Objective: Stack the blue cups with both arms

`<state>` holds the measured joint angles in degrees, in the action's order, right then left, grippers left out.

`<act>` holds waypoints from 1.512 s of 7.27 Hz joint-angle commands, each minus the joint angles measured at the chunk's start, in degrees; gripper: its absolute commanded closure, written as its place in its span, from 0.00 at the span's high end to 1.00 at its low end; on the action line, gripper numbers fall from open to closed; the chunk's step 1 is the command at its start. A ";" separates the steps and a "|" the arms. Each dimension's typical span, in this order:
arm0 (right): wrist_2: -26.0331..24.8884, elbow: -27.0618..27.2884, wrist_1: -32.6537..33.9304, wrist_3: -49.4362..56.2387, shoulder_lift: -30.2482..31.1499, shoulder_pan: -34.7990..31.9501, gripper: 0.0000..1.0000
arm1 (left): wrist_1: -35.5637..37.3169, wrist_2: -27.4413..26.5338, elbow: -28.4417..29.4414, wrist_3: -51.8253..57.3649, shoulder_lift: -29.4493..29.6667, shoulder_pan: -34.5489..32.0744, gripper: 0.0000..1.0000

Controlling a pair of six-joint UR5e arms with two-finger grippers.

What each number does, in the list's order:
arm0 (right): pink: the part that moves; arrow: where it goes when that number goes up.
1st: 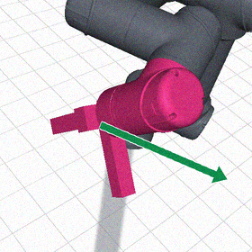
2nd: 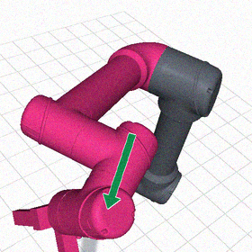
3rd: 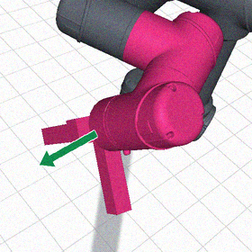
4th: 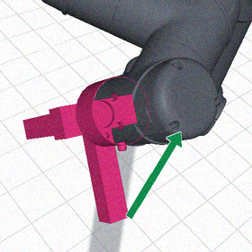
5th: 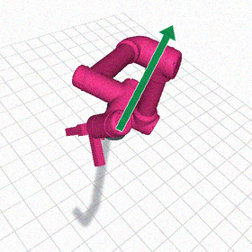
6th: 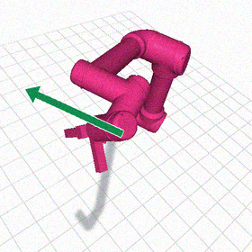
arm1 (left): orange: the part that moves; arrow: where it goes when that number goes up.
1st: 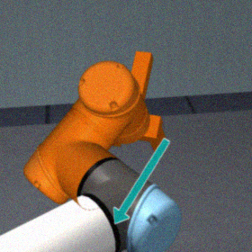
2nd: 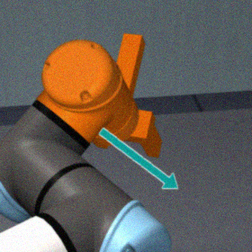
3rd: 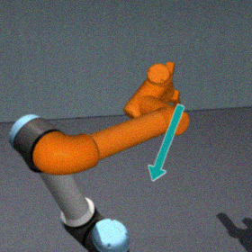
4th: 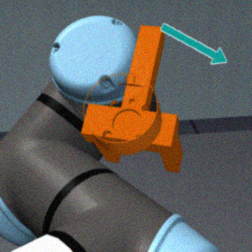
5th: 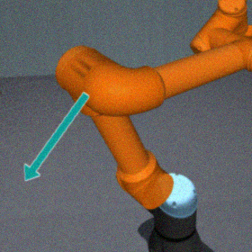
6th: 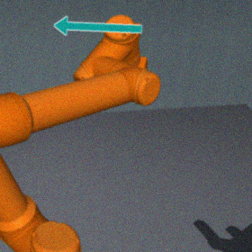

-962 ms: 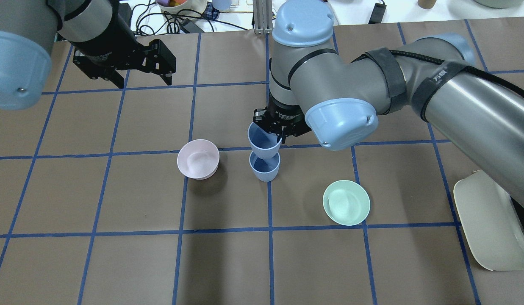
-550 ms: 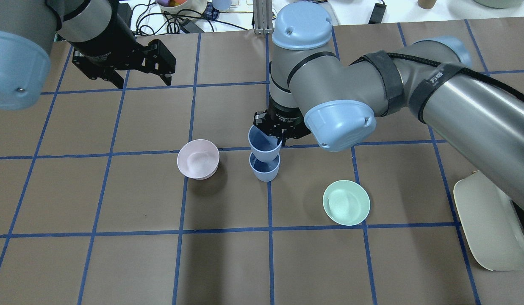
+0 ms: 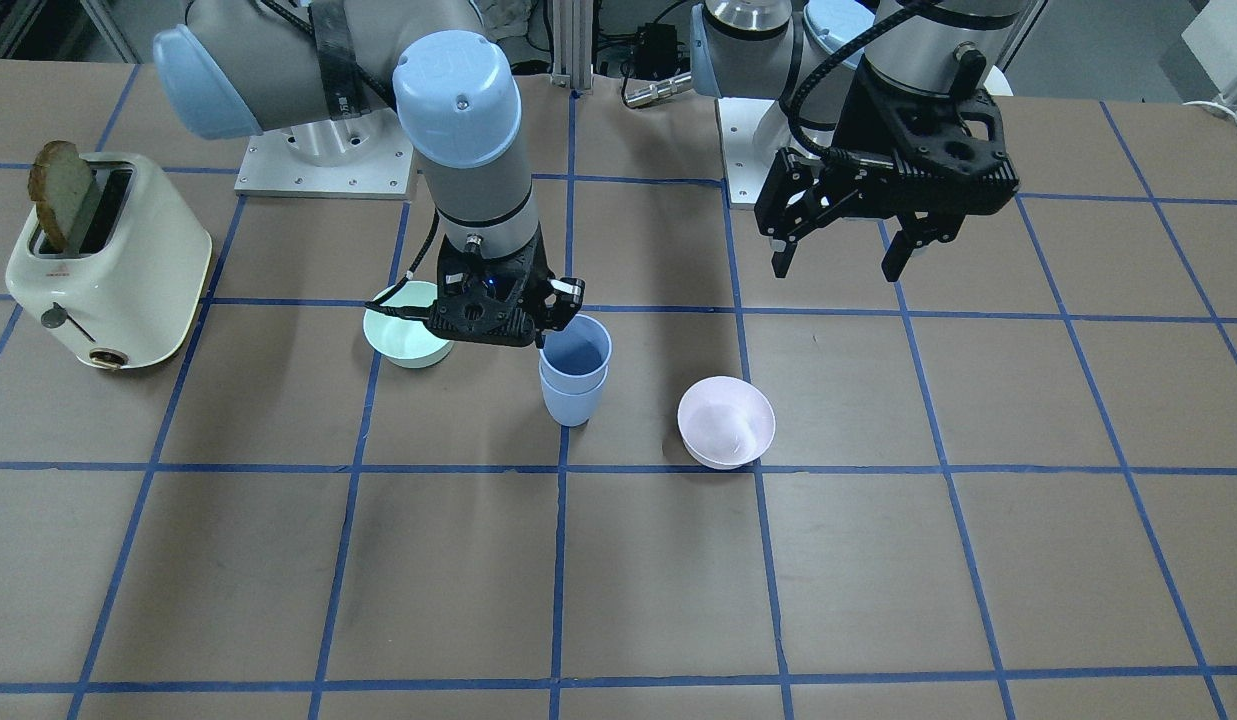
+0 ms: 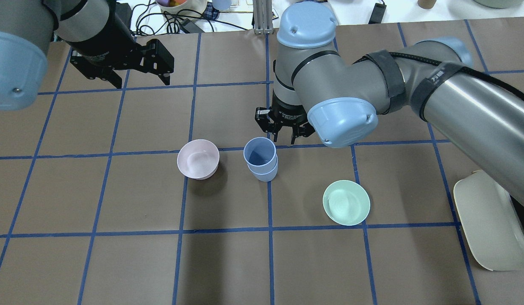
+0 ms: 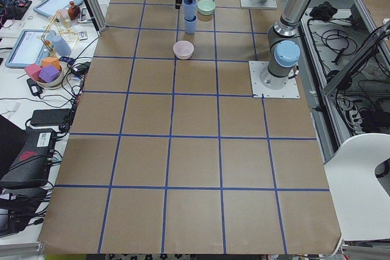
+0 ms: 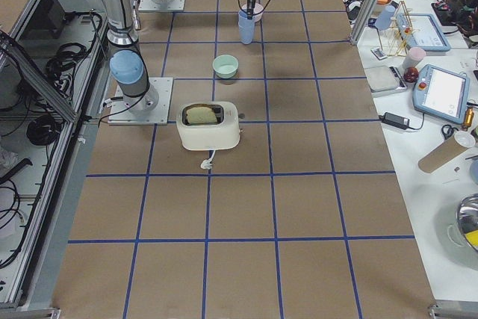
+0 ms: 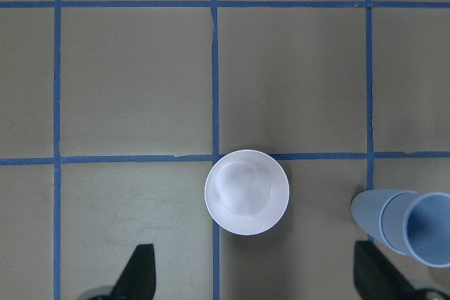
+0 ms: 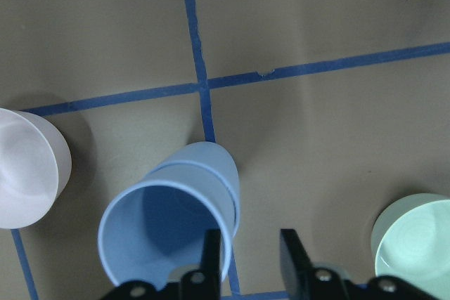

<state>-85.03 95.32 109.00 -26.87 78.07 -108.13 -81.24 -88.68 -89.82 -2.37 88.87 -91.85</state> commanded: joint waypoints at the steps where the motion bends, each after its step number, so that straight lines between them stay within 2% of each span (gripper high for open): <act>1: -0.83 -3.98 -0.62 5.12 -0.02 4.21 0.64 | 0.03 0.00 0.00 0.00 -0.01 0.00 1.00; 3: -1.10 -9.68 -6.47 18.47 0.41 14.56 0.73 | 0.11 0.00 0.00 0.00 -0.01 0.09 1.00; 4: -1.10 -14.76 -12.34 21.66 0.33 18.88 0.78 | 0.11 0.00 0.00 0.00 -0.01 0.09 1.00; 5: -1.88 -18.12 -19.89 25.34 0.85 19.88 0.82 | -0.06 0.00 0.00 0.00 -0.10 0.09 1.00; 6: -3.63 -18.15 -20.83 25.38 4.16 19.45 0.95 | -0.41 0.00 0.09 0.00 -0.10 0.09 1.00; 7: -3.65 -17.81 -20.06 25.81 4.63 19.62 1.00 | -0.59 0.00 0.09 0.00 -0.19 0.09 1.00; 11: -6.64 -15.96 -18.29 25.47 5.25 19.89 1.00 | -0.59 0.00 0.00 0.00 -0.27 0.27 1.00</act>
<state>-90.84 78.53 90.41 -1.09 82.92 -88.09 -81.81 -88.68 -89.81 -2.37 88.60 -91.70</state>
